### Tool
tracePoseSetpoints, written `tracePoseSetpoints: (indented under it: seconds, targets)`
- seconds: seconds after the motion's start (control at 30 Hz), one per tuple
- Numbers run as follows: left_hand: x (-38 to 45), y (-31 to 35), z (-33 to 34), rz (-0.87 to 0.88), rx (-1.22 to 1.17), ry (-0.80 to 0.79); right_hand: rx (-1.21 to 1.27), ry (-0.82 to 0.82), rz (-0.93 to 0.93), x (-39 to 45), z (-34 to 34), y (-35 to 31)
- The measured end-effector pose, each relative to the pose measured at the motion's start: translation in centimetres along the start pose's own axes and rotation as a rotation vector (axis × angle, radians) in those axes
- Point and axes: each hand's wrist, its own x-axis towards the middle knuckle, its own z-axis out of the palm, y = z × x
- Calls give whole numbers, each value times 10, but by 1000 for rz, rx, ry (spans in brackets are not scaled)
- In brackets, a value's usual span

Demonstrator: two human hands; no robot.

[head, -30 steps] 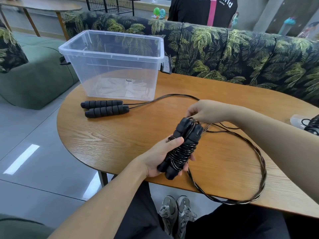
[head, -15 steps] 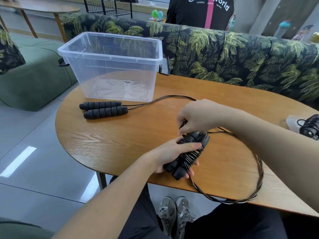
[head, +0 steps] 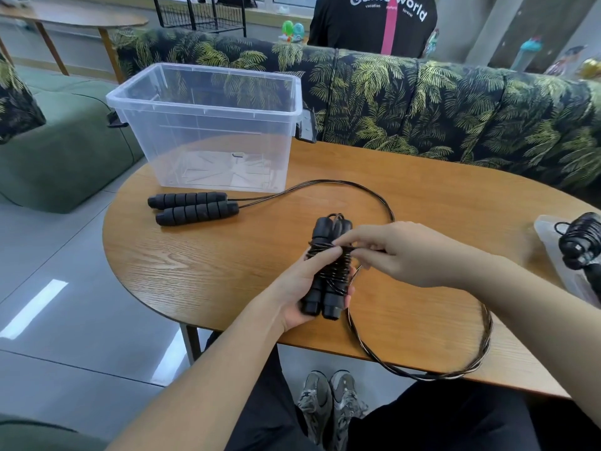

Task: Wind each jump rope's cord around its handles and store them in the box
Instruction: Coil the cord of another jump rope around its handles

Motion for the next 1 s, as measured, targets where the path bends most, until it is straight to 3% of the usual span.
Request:
tracePoseSetpoints:
  seconds: [0.2, 0.37, 0.47, 0.67, 0.9, 1.0]
  targets:
    - [0, 2, 4, -39, 15, 34, 229, -24, 32, -20, -5, 19]
    - [-2, 4, 2, -53, 4, -34, 397, -132, 52, -24, -13, 35]
    - [-2, 4, 1, -54, -25, -67, 434, -116, 98, -21, -12, 46]
    - [-2, 2, -4, -44, 48, -138, 184, 54, 41, -10, 2, 65]
    - [1, 2, -4, -45, 123, -235, -209, 247, -167, -2, 23, 75]
    - [8, -1, -3, 33, 170, -215, -386, 426, -242, 1, 35, 74]
